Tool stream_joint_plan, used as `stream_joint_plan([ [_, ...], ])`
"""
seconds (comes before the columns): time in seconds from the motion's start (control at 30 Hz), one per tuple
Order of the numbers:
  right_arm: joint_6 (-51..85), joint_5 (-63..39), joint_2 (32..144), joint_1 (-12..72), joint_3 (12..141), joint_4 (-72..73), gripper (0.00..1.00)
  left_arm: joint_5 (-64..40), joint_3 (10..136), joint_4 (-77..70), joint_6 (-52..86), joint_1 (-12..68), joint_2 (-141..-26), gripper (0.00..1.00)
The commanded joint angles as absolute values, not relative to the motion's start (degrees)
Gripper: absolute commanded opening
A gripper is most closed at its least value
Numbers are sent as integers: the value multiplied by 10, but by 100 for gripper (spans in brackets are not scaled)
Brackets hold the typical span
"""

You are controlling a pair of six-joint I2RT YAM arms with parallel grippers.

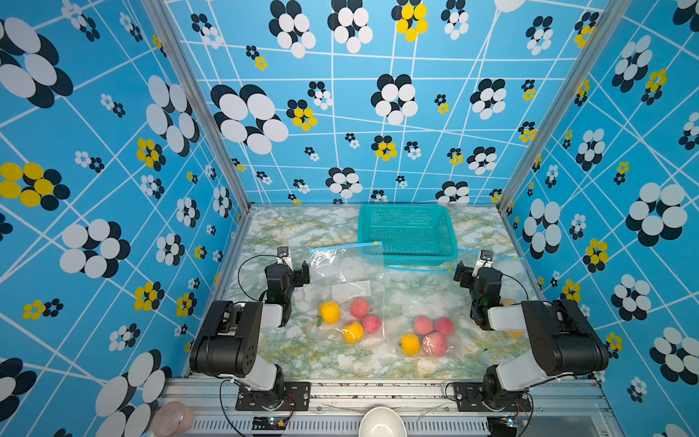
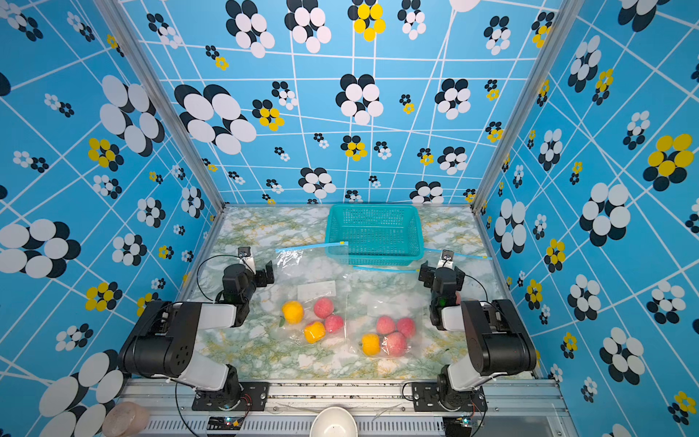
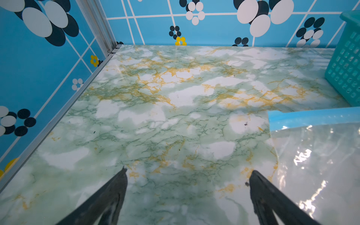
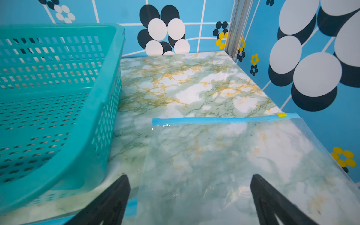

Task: Place the peach in a zip-top bag and seal the zipper
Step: Reset both arms

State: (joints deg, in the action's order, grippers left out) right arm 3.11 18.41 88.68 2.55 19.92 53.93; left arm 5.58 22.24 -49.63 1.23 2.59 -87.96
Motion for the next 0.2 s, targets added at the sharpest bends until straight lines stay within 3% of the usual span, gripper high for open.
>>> stream_joint_plan([
  [0.0,21,171,895,26,209,555,99,54,221,-513,7,23,-881,99],
  [0.17,20,172,896,27,208,559,99,54,222,-513,7,23,-881,99],
])
